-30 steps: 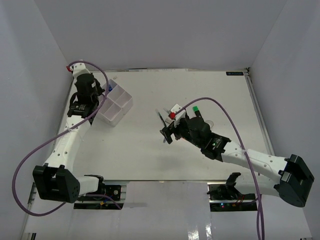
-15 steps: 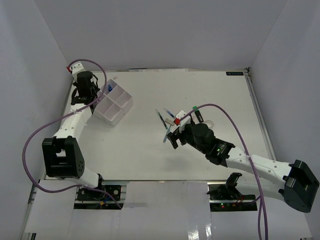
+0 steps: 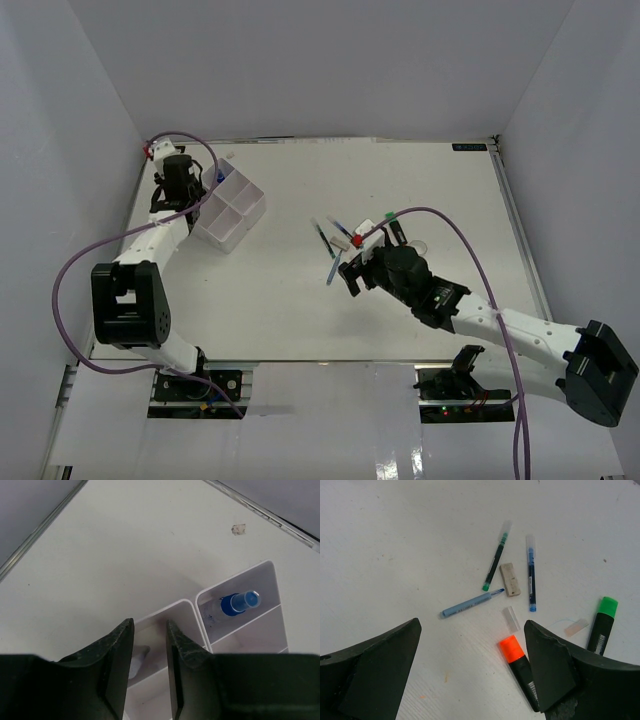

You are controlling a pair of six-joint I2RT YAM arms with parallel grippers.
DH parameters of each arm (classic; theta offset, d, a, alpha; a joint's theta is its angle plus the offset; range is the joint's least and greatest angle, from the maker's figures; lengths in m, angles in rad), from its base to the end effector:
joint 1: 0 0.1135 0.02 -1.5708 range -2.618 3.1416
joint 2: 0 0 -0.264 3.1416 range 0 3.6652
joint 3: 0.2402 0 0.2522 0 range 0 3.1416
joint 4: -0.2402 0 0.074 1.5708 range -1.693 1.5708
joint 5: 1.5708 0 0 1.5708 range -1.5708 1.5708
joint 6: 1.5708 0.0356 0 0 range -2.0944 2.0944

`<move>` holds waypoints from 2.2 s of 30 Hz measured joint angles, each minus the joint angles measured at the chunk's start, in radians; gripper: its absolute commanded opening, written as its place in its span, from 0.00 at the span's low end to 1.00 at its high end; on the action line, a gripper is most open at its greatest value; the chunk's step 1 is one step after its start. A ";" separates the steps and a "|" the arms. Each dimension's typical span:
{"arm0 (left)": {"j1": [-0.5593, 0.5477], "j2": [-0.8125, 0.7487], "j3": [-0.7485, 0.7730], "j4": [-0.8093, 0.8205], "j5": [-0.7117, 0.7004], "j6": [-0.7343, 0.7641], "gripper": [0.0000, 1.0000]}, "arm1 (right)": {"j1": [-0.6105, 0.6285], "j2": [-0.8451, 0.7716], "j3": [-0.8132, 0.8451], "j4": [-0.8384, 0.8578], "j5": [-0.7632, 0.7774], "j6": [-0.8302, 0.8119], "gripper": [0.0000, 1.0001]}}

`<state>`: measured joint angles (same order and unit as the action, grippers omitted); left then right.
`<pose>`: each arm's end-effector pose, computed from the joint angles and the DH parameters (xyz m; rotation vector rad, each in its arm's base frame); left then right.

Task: Sort the stationery into containers
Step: Place the pen in the storage box, then pick up the pen from the center of the board.

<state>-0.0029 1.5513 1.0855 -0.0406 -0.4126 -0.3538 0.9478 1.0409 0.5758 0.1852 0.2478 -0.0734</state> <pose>0.3539 0.0132 0.2693 -0.5983 1.9475 0.2052 0.1452 0.1871 0.2551 -0.7531 1.6997 0.3813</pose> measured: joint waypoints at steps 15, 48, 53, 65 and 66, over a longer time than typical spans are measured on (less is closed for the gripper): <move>0.000 -0.119 0.038 -0.206 0.069 -0.002 0.98 | -0.231 0.258 0.204 -0.142 -0.084 0.018 0.90; 0.000 -0.545 -0.283 -0.169 0.764 0.026 0.98 | -0.350 0.834 0.552 -0.264 -0.158 -0.075 0.12; -0.010 -0.473 -0.250 -0.170 0.885 -0.041 0.98 | -0.353 0.812 0.537 -0.263 -0.150 -0.077 0.08; -0.269 -0.395 -0.121 -0.161 0.850 -0.253 0.96 | -0.100 0.321 0.323 -0.099 -0.112 -0.032 0.08; -0.286 -0.385 -0.112 -0.161 0.842 -0.268 0.95 | -0.079 0.290 0.301 -0.074 -0.116 -0.026 0.08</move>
<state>-0.2886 1.1660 0.9737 -0.2012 0.4290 -0.6220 0.8692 1.3308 0.8768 0.1108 0.1318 -0.0994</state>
